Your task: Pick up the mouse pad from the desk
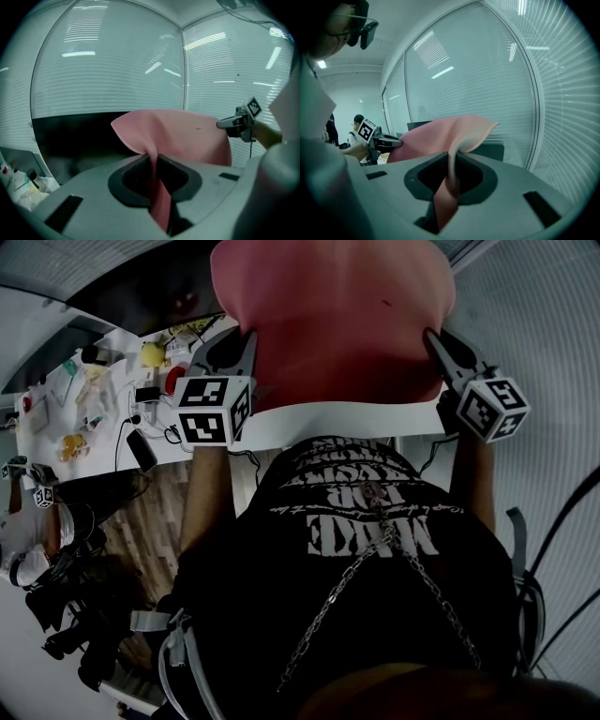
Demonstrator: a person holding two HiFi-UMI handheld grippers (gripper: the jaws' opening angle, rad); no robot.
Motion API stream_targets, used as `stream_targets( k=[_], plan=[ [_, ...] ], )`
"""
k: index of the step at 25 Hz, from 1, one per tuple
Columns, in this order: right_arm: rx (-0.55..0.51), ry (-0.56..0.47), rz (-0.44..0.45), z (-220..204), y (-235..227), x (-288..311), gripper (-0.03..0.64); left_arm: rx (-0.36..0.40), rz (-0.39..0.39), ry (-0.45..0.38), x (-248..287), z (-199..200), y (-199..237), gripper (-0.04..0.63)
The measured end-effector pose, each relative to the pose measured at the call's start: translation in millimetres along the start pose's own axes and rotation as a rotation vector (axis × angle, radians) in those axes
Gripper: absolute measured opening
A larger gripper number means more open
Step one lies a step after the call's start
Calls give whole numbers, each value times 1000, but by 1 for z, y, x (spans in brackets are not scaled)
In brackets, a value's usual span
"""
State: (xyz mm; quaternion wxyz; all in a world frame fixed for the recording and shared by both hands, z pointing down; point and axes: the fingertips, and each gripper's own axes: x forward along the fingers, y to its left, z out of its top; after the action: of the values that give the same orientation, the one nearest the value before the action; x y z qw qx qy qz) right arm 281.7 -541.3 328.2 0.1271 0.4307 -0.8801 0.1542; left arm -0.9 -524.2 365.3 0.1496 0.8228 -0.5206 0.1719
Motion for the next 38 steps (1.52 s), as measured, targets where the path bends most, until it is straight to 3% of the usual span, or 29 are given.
stream_targets(
  k=[5, 10, 12, 14, 15, 17, 19, 21, 24, 26, 27, 29, 31, 38],
  plan=[
    [45, 76, -5, -28, -9, 4, 61, -37, -4, 57, 9, -22, 1, 72],
    [84, 285, -17, -93, -18, 21, 94, -53, -28, 238, 34, -85, -5, 78],
    [48, 388, -116, -135, -42, 30, 156, -49, 20, 319, 48, -128, 6, 121],
    [17, 431, -208, -168, -64, 30, 150, -9, 123, 363, 53, -168, 26, 136],
    [15, 429, -222, -175, -68, 28, 150, 24, 181, 363, 51, -179, 36, 32],
    [24, 378, -196, -168, -63, 26, 150, 60, 242, 315, 42, -179, 49, 14],
    [16, 272, -152, -143, -49, 25, 95, 25, 215, 193, 31, -153, 48, 8],
    [3, 135, -123, -107, -33, 23, 26, -49, 148, 12, 18, -105, 37, 8],
    [5, -108, -55, -30, 3, 11, 5, -119, 70, -316, -16, -7, 15, 8],
    [-69, -240, -2, 20, 35, 2, 2, -63, 62, -486, -40, 53, -4, 8],
    [-137, -284, 14, 38, 48, -2, 1, -14, 65, -530, -45, 74, -16, 8],
    [-255, -345, 31, 58, 62, -6, 0, 77, 84, -548, -39, 96, -40, 8],
    [-304, -371, 23, 63, 63, -8, 0, 120, 107, -524, -25, 100, -58, 6],
    [-292, -345, 15, 57, 71, 9, 0, 116, 73, -492, -6, 89, -58, 8]
  ],
)
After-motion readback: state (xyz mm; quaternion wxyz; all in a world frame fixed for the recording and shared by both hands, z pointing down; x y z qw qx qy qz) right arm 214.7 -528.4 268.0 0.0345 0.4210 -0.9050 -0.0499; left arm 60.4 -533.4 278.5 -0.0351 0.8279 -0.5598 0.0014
